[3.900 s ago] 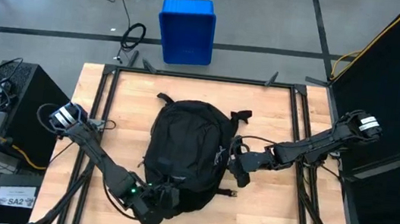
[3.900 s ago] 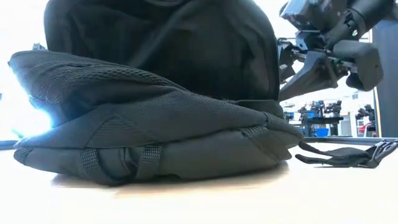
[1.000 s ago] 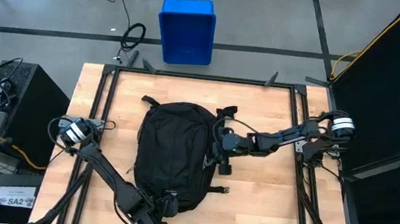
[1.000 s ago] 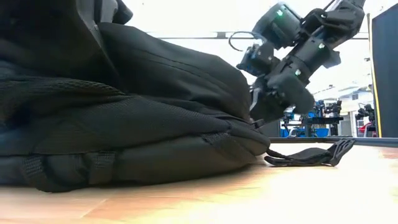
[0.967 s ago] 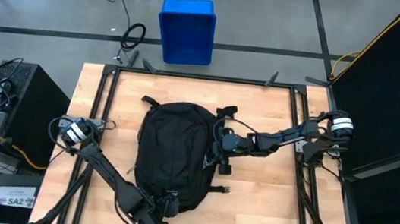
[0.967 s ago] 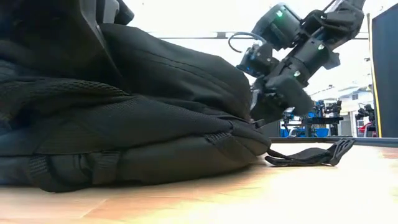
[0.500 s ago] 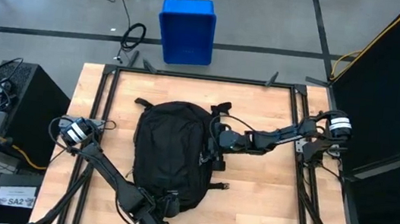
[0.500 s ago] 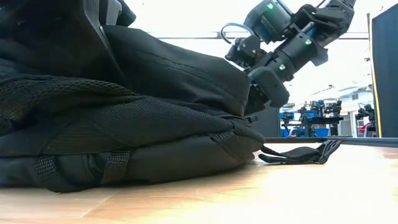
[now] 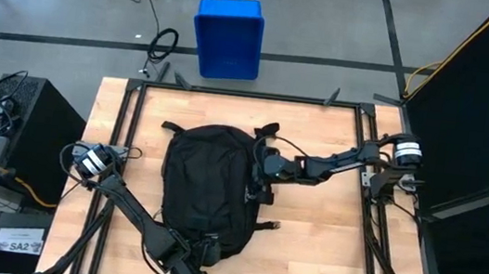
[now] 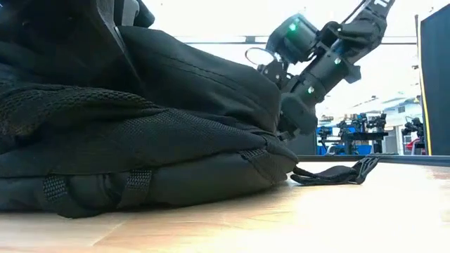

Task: Unpack backpack
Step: Close the black backpack

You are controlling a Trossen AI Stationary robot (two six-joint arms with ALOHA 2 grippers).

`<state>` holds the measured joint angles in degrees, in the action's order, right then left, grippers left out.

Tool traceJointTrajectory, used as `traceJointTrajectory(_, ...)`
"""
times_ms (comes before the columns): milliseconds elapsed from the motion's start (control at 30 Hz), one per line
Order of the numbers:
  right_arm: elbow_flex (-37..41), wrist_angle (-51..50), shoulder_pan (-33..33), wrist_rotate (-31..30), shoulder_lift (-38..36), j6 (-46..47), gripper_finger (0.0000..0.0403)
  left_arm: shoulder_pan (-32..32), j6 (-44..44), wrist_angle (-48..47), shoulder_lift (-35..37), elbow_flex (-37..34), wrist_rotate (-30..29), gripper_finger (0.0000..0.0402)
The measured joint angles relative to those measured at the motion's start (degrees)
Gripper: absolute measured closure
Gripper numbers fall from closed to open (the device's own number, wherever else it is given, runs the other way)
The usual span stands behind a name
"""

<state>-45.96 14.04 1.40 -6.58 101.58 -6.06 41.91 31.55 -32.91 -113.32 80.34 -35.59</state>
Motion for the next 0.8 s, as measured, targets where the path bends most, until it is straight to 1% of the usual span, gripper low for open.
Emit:
traceJointTrajectory(100,-0.15,2.0,1.17,0.81,2.29,0.42,0.0174,-0.02,0.0,0.16,0.0,0.0,0.38,0.0401)
traceJointTrajectory(200,-0.16,3.08,2.69,0.67,2.82,1.05,0.0181,-0.09,0.07,0.41,0.0,0.0,0.8,0.0401)
traceJointTrajectory(333,0.12,1.07,3.92,1.2,0.45,2.95,0.0189,-0.17,0.02,0.36,0.0,0.0,1.02,0.0401)
traceJointTrajectory(500,0.29,0.58,5.71,3.6,-3.29,5.49,0.0195,-0.25,-0.02,0.03,-0.68,0.02,0.87,0.0401)
traceJointTrajectory(600,0.29,0.14,6.55,3.69,-3.54,7.25,0.0192,-0.33,0.04,0.09,-1.41,0.02,0.89,0.0401)
traceJointTrajectory(800,0.21,-2.73,7.22,4.02,-2.82,9.5,0.0169,-0.45,0.24,0.32,-2.14,0.02,0.98,0.0401)
